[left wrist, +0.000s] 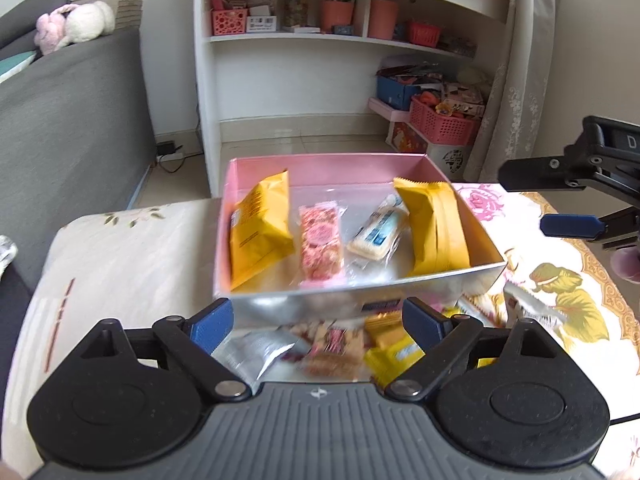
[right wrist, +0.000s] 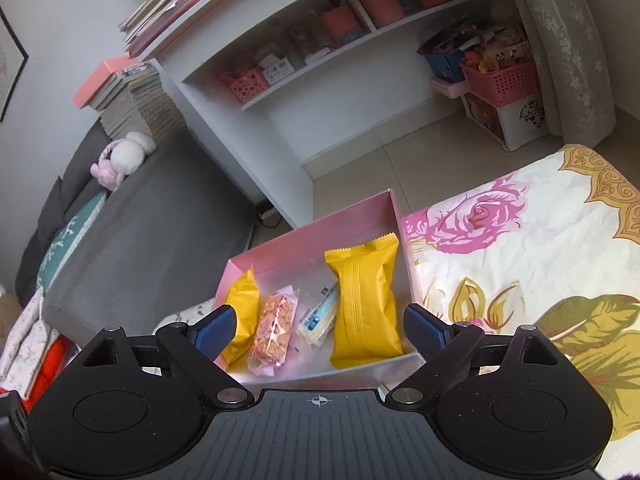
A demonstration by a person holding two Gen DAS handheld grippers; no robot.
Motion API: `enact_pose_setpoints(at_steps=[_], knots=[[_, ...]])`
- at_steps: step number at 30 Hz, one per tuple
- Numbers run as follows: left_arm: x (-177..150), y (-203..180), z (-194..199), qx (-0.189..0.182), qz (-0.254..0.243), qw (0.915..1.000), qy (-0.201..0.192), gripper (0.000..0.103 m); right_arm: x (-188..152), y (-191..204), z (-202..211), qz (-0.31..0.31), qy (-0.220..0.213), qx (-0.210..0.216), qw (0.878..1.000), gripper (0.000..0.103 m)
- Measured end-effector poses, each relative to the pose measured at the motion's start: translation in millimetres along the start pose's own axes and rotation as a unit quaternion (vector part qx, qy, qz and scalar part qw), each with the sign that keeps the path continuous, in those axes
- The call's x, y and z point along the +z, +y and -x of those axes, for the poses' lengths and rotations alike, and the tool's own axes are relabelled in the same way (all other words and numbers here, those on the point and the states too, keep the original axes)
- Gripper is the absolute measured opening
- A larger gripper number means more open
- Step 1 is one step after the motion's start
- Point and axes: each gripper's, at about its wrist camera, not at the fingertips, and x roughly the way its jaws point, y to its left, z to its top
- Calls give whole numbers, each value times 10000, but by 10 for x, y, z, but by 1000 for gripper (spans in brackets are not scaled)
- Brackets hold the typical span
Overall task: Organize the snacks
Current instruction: 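Withdraw both tools from the box back over the snack pile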
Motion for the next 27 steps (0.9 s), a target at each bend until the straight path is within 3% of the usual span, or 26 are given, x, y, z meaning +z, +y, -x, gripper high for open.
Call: enact_pose_setpoints(at_steps=[17, 23, 27], knots=[[-542, 450, 369, 267, 409, 9969, 612, 102, -770, 361, 220, 743, 432, 136, 9962, 96], [-764, 586, 479, 357, 235, 9978, 512, 102, -974, 385, 218, 951, 384, 170, 9946, 97], [-911, 635, 506, 223, 166, 9984, 491, 102, -1112, 414, 212, 1246, 340, 114, 9916, 97]])
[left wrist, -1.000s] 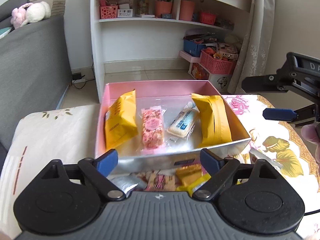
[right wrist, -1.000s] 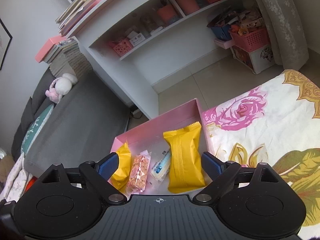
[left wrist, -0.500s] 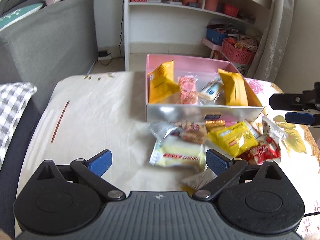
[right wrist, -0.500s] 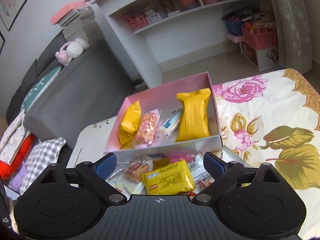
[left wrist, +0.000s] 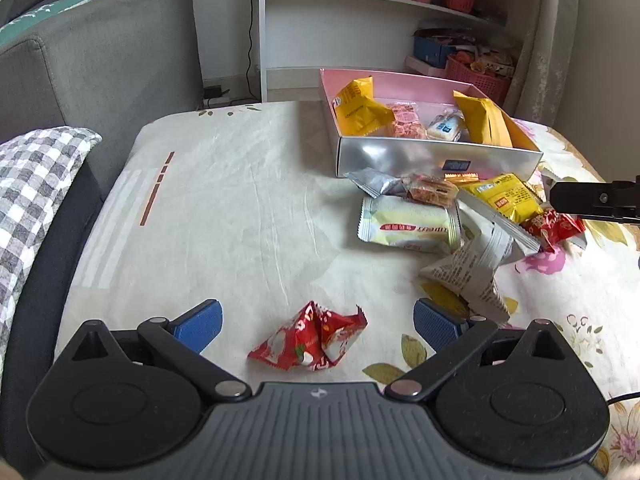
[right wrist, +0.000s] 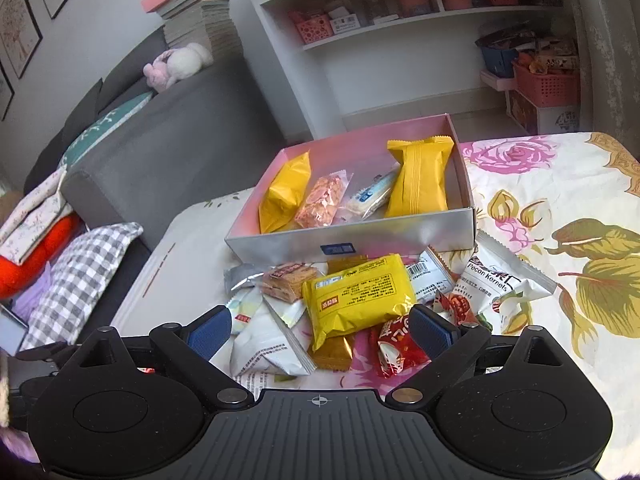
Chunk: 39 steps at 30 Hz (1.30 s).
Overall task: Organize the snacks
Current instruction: 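Withdraw both tools from the box back over the snack pile, then grasp the red-white candy with the left tool while the right tool grasps a white paper snack bag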
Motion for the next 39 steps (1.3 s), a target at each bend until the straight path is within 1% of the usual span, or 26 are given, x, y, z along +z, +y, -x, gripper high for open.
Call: enact_pose_setpoints(at_steps=[5, 10, 15, 19, 25, 31, 34, 37, 39], knots=[[-156, 59, 19, -184, -229, 9995, -113, 100, -185, 122, -35, 500, -21, 10, 9987, 97], [-286, 73, -12, -329, -526, 9979, -186, 94, -376, 236, -108, 945, -5, 52, 9955, 97], [-366, 46, -75, -401, -677, 9967, -204, 85, -567, 377, -248, 1553, 106, 18, 9878, 97], [-386, 19, -93, -373, -767, 9960, -259, 85, -672, 474, -339, 1910, 204, -3, 9814, 97], [-368, 51, -98, -353, -690, 9965, -304, 78, -697, 503, -436, 1974, 206, -88, 9801, 97], [-348, 73, -94, -311, -615, 9970, -352, 66, -630, 474, -513, 1688, 135, -157, 9854, 97], [-336, 78, -96, -284, -583, 9972, -373, 62, -614, 485, -529, 1641, 93, -169, 9863, 97], [-322, 79, -104, -269, -532, 9975, -383, 60, -614, 509, -552, 1649, 74, -205, 9861, 97], [-314, 77, -112, -285, -524, 9975, -374, 61, -618, 528, -563, 1669, 77, -210, 9857, 97]])
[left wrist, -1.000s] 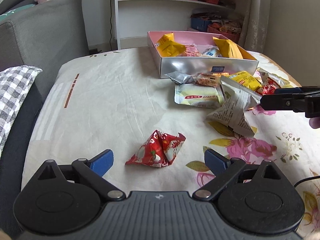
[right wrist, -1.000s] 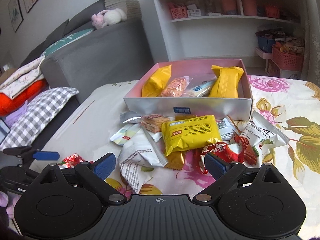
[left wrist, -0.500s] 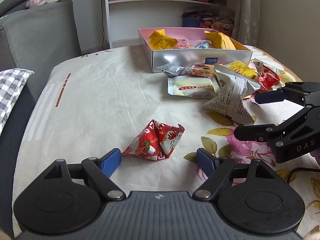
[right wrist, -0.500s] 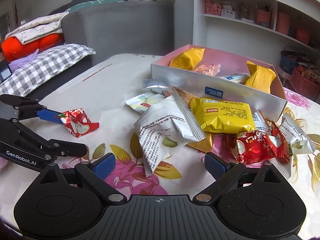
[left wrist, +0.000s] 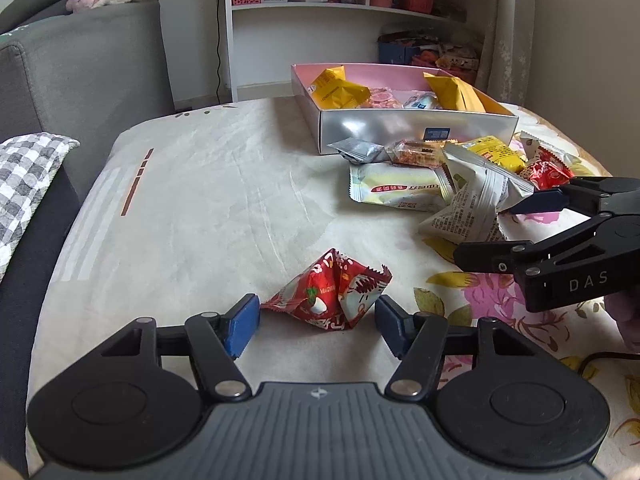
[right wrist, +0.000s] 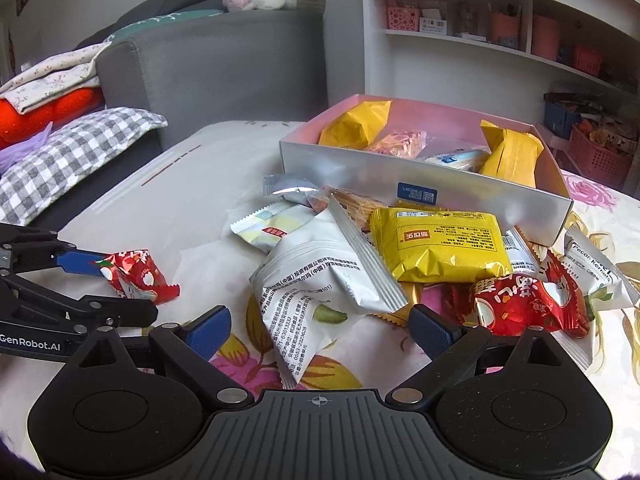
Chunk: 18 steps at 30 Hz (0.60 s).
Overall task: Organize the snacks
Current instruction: 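Grasp the red-white candy with the left tool while the right tool grasps a white paper snack bag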
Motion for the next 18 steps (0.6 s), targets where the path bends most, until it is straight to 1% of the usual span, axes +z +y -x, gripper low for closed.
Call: enact_pose_setpoints(at_steps=[4, 8, 11, 14, 15, 16, 17, 18], knots=[[7, -16, -32, 7, 16, 10000, -12, 71, 10, 26, -9, 40, -11, -1, 10000, 97], [21, -32, -53, 47, 53, 10000, -39, 71, 23, 34, -10, 23, -30, -25, 10000, 95], [30, -40, -51, 81, 59, 9999, -51, 68, 27, 28, -5, 7, -59, -40, 10000, 95], [37, -40, -44, 106, 66, 9999, -61, 61, 39, 22, -5, -8, -76, -53, 10000, 92], [41, -41, -42, 119, 66, 9999, -60, 57, 43, 20, -8, -11, -72, -50, 10000, 89], [43, -42, -38, 125, 64, 9999, -66, 50, 47, 20, -8, -18, -74, -56, 10000, 86], [48, -42, -34, 124, 63, 9999, -70, 47, 51, 21, -9, -23, -73, -63, 10000, 85], [56, -40, -33, 115, 67, 9999, -64, 40, 54, 22, -11, -28, -65, -78, 9999, 80]])
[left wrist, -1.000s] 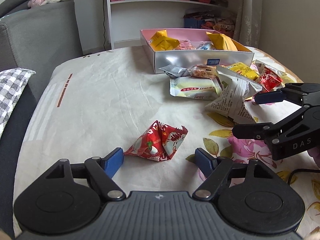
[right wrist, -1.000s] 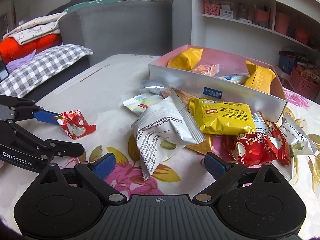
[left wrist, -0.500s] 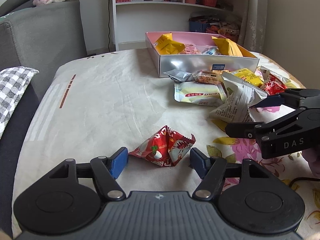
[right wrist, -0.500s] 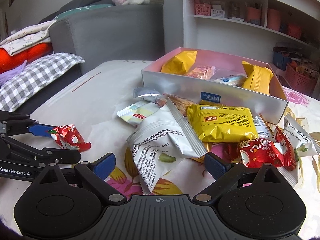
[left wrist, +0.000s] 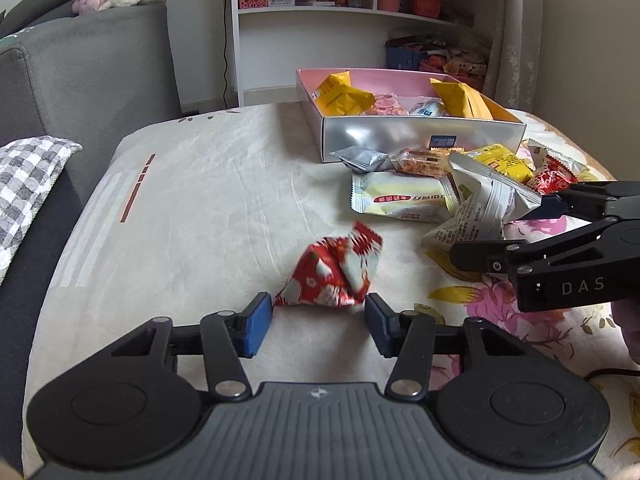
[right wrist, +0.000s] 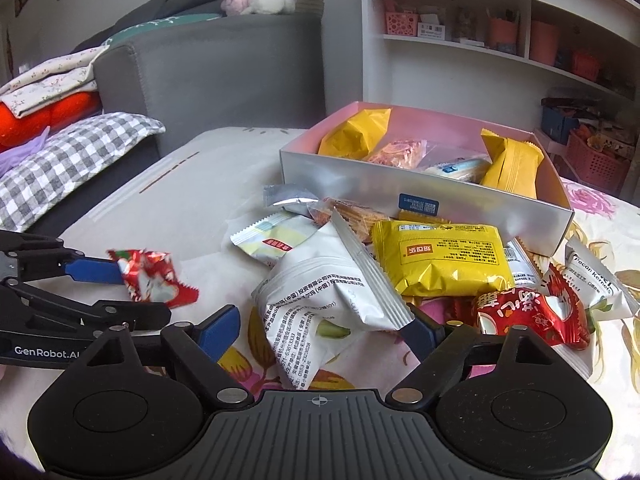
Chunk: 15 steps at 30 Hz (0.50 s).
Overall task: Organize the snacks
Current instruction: 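Grasp the red-white candy with the left tool while the right tool grasps a white paper snack bag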
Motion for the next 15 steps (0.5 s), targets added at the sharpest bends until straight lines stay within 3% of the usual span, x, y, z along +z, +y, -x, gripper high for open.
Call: enact_pose_setpoints(at_steps=[1, 3, 4, 8, 11, 13, 15], knots=[[5, 0, 3, -8, 2, 10000, 6, 32, 4, 0, -3, -5, 15, -13, 10000, 73], [26, -9, 3, -23, -24, 10000, 54, 24, 8, 3, -11, -11, 74, -41, 10000, 63], [37, -13, 4, -40, -36, 9999, 86, 20, 11, 6, -9, -17, 90, -57, 9999, 62], [58, -9, 3, -69, -1, 9998, 169, 20, 19, 12, 1, -1, 135, -34, 9999, 61], [64, 13, 13, -138, 92, 9998, 131, 31, 24, 2, 10, -49, 162, 22, 9999, 61], [75, 25, 7, -159, 156, 9997, 95, 54, 34, -10, 15, -101, 179, 53, 9998, 61], [99, 28, -6, -147, 177, 9997, 1, 63, 58, -22, 26, -175, 174, 96, 9996, 61]])
